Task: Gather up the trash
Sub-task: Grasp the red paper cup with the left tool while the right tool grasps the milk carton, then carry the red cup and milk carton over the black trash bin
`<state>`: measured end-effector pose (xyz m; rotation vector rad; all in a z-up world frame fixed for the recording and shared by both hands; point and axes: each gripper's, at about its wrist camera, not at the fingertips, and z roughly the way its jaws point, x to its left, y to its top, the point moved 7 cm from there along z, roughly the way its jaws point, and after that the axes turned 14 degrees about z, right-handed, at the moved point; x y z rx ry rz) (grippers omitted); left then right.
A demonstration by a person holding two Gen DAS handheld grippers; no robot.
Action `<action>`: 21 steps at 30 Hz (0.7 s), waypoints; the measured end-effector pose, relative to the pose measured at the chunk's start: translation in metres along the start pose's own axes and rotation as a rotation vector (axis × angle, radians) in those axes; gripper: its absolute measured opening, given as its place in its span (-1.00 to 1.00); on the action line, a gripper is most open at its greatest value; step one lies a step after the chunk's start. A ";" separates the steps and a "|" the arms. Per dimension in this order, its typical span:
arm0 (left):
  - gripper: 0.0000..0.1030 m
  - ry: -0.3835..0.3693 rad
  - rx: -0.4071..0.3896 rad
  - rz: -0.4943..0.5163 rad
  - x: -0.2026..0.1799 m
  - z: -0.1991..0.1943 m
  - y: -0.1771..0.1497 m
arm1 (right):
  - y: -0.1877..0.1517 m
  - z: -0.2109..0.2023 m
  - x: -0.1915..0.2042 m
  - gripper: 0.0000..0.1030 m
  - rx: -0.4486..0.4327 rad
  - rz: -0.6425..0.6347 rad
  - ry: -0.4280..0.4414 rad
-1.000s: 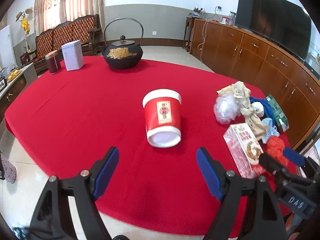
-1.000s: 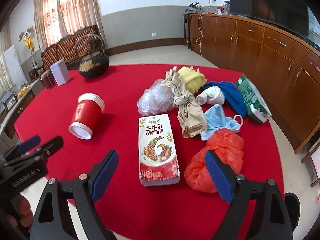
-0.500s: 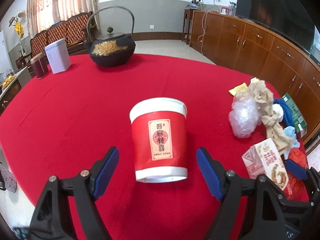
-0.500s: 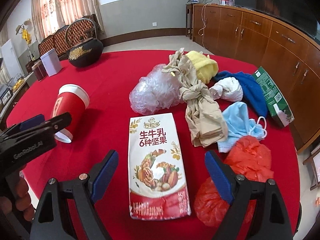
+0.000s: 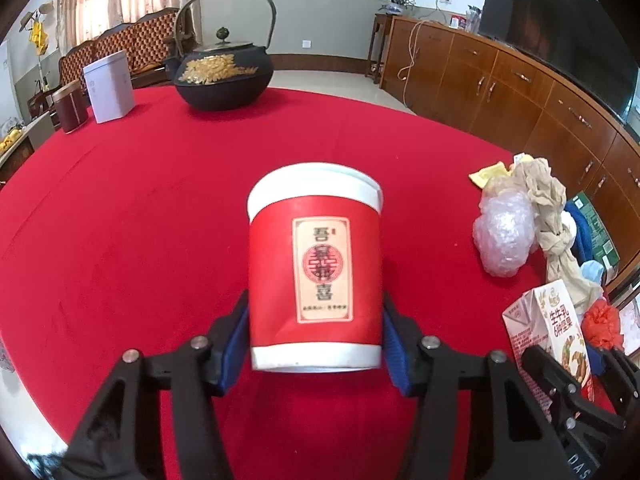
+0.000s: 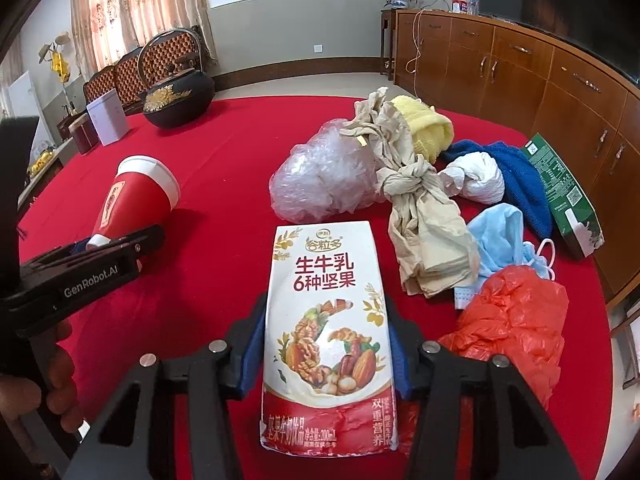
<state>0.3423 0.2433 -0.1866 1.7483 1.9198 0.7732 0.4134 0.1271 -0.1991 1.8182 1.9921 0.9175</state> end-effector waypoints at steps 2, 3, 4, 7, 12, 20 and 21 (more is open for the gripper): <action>0.12 -0.009 -0.009 -0.013 0.002 -0.005 -0.001 | 0.003 -0.006 0.001 0.03 -0.014 0.015 0.025; 0.11 -0.011 -0.013 -0.013 0.003 -0.008 -0.001 | 0.005 -0.011 0.001 0.03 -0.025 0.022 0.036; 0.11 -0.013 -0.018 -0.011 0.004 -0.013 -0.002 | 0.007 -0.018 0.002 0.03 -0.042 0.029 0.052; 0.11 -0.022 -0.042 -0.016 0.003 -0.034 -0.005 | 0.010 -0.034 0.006 0.03 -0.068 0.029 0.082; 0.11 -0.046 -0.074 -0.002 -0.010 -0.068 -0.012 | 0.011 -0.064 0.006 0.03 -0.102 0.039 0.120; 0.11 -0.102 -0.095 0.031 -0.042 -0.099 -0.020 | 0.017 -0.127 -0.020 0.03 -0.191 0.068 0.113; 0.11 -0.112 -0.099 0.036 -0.048 -0.103 -0.021 | 0.017 -0.136 -0.026 0.03 -0.205 0.070 0.100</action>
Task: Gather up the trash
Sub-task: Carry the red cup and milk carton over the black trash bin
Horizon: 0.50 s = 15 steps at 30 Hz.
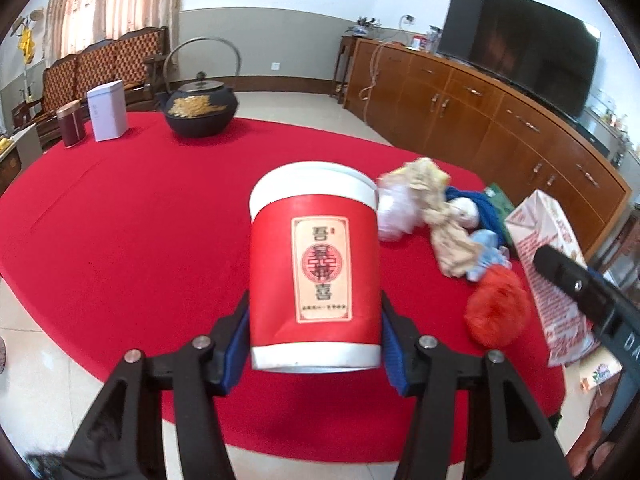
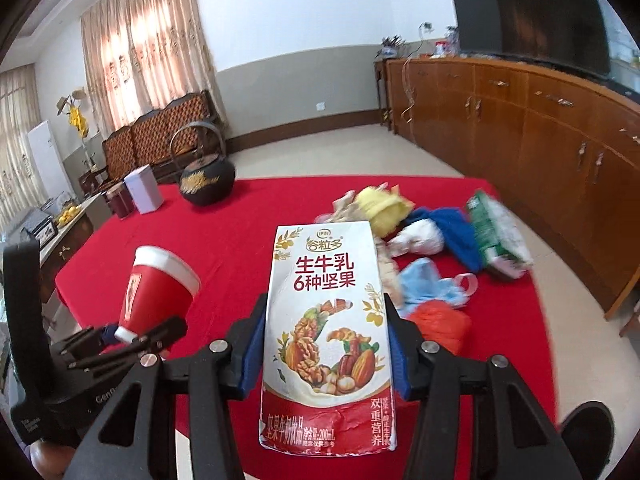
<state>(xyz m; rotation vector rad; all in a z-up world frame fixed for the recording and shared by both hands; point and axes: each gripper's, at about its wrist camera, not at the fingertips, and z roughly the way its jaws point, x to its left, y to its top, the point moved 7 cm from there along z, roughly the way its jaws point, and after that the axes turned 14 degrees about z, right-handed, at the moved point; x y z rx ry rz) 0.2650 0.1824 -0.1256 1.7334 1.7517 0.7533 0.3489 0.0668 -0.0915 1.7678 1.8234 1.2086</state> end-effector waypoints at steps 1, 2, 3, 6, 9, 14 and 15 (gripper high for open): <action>0.11 -0.007 -0.002 0.001 -0.004 -0.002 -0.001 | 0.002 -0.008 -0.008 0.03 -0.010 0.001 -0.013; 0.11 -0.018 -0.004 0.005 -0.011 -0.004 -0.001 | 0.002 -0.015 -0.015 0.03 -0.017 0.007 -0.023; 0.11 -0.026 -0.006 0.007 -0.017 -0.006 -0.002 | 0.003 -0.022 -0.024 0.03 -0.022 0.016 -0.038; 0.11 -0.061 -0.006 0.023 -0.040 -0.011 -0.005 | 0.001 -0.038 -0.049 0.03 -0.030 0.041 -0.074; 0.11 -0.091 -0.004 0.046 -0.062 -0.016 -0.007 | -0.003 -0.055 -0.075 0.03 -0.036 0.073 -0.106; 0.11 -0.148 -0.007 0.086 -0.099 -0.022 -0.008 | -0.010 -0.084 -0.116 0.03 -0.055 0.120 -0.165; 0.11 -0.161 -0.007 0.095 -0.107 -0.023 -0.008 | -0.011 -0.092 -0.126 0.03 -0.062 0.131 -0.178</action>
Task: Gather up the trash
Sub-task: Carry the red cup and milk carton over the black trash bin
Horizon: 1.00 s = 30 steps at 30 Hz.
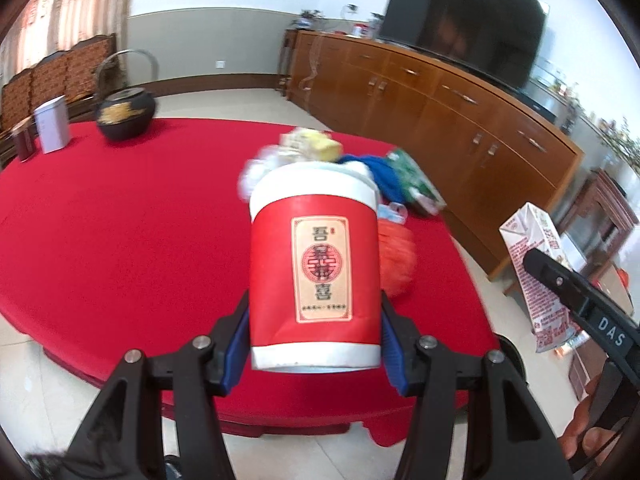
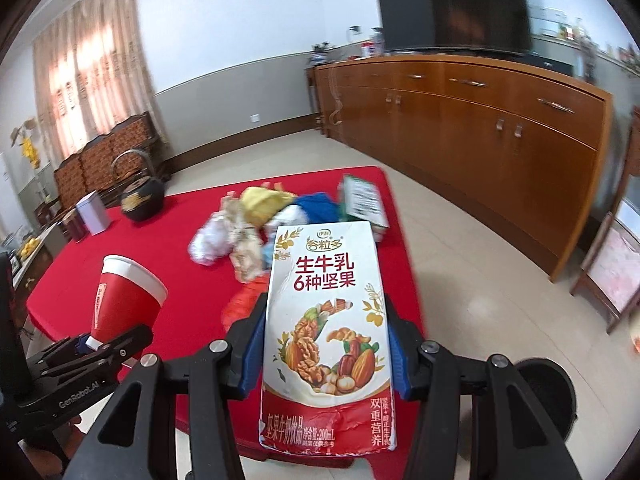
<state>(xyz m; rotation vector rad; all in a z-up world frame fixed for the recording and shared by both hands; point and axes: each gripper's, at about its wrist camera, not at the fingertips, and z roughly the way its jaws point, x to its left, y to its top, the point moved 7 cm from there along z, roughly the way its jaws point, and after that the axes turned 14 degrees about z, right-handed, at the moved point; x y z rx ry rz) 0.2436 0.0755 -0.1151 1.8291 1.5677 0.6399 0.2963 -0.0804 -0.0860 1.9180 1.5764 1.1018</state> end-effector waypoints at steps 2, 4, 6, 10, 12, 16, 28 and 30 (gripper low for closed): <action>0.11 -0.030 -0.003 0.026 -0.020 0.001 0.002 | 0.002 -0.009 -0.018 0.03 -0.013 0.020 -0.021; 0.11 -0.061 -0.002 0.050 -0.040 0.002 0.005 | 0.003 -0.020 -0.039 0.03 -0.026 0.044 -0.049; 0.11 -0.095 -0.001 0.077 -0.062 0.004 0.007 | 0.004 -0.032 -0.062 0.03 -0.040 0.071 -0.079; 0.11 -0.171 0.005 0.139 -0.109 0.010 0.010 | 0.003 -0.055 -0.105 0.03 -0.062 0.121 -0.141; 0.11 -0.206 0.010 0.171 -0.132 0.012 0.010 | 0.001 -0.066 -0.129 0.03 -0.071 0.148 -0.174; 0.11 -0.278 0.027 0.231 -0.182 0.019 0.006 | -0.001 -0.088 -0.178 0.03 -0.082 0.203 -0.236; 0.11 -0.410 0.094 0.345 -0.296 0.047 -0.014 | -0.034 -0.119 -0.310 0.03 -0.055 0.366 -0.388; 0.11 -0.417 0.110 0.356 -0.310 0.056 -0.017 | -0.039 -0.118 -0.328 0.03 -0.044 0.385 -0.402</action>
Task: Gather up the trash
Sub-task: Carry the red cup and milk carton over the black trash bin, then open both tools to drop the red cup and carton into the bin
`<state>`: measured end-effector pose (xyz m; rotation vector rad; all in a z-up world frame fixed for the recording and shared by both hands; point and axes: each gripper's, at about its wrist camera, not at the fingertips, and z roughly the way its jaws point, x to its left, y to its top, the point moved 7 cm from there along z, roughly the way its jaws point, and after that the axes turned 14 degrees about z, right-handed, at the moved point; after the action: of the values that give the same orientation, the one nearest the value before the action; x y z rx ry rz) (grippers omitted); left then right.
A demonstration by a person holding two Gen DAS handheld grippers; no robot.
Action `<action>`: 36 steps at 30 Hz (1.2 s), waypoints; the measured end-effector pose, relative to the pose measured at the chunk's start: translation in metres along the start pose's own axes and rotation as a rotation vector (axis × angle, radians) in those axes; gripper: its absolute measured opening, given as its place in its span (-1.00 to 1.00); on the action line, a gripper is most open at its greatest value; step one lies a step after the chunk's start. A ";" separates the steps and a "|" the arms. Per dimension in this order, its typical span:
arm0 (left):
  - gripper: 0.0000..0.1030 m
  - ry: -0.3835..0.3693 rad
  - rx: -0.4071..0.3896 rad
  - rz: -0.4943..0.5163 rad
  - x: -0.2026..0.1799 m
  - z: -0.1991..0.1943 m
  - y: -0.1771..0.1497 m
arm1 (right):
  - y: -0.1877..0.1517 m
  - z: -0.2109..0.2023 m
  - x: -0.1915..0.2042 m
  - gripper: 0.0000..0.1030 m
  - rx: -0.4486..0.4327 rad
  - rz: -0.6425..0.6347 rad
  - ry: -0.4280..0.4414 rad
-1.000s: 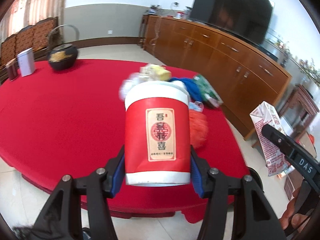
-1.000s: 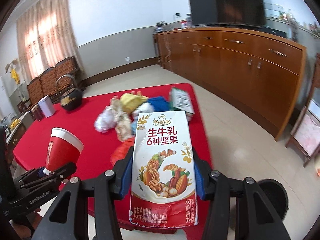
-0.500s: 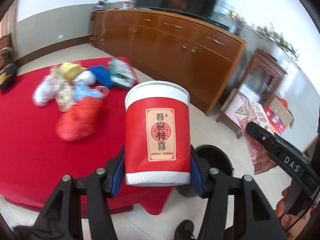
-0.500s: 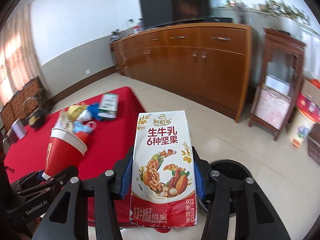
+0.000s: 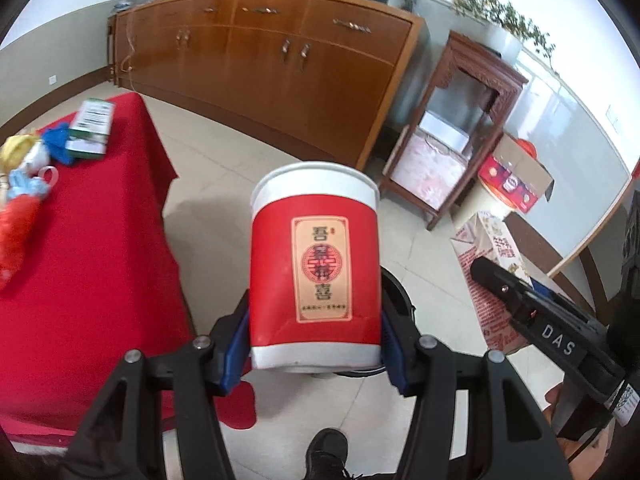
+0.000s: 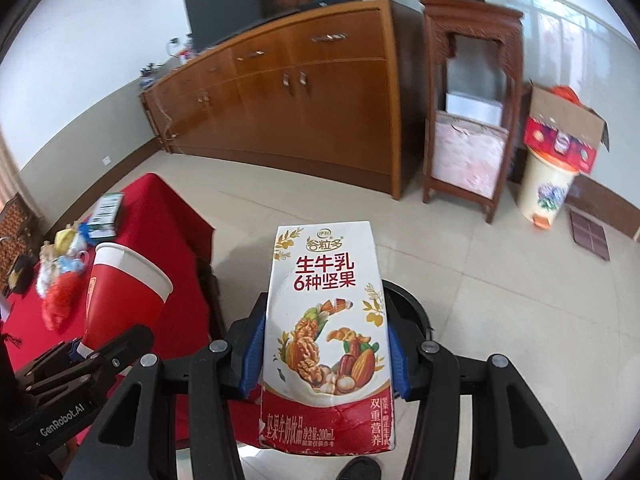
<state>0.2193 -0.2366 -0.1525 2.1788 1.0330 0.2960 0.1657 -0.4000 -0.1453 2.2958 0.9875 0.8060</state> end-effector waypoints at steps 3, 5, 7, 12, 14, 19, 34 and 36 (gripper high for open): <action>0.11 -0.012 0.018 0.013 -0.011 0.018 0.003 | 0.004 0.014 -0.019 0.03 0.015 0.016 -0.024; 0.11 -0.027 0.035 0.022 -0.018 0.033 0.004 | 0.005 0.028 -0.030 0.03 0.033 0.022 -0.041; 0.12 -0.023 0.052 0.029 -0.023 0.045 0.004 | 0.008 0.047 -0.037 0.03 0.062 0.035 -0.046; 0.11 -0.042 0.106 0.016 -0.033 0.079 -0.003 | 0.006 0.088 -0.059 0.03 0.127 0.074 -0.069; 0.11 -0.043 0.124 0.025 -0.036 0.090 -0.005 | 0.004 0.103 -0.067 0.03 0.162 0.105 -0.073; 0.12 -0.060 0.178 0.015 -0.039 0.117 -0.012 | 0.006 0.136 -0.078 0.03 0.220 0.111 -0.096; 0.59 -0.079 0.287 -0.008 -0.041 0.172 -0.020 | 0.018 0.179 -0.089 0.55 0.267 0.113 -0.183; 0.59 -0.071 0.281 -0.013 -0.039 0.170 -0.018 | 0.024 0.173 -0.092 0.54 0.236 0.122 -0.196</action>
<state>0.2631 -0.3418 -0.2856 2.4115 1.1025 0.0689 0.2441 -0.5219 -0.2790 2.5998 0.9026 0.5203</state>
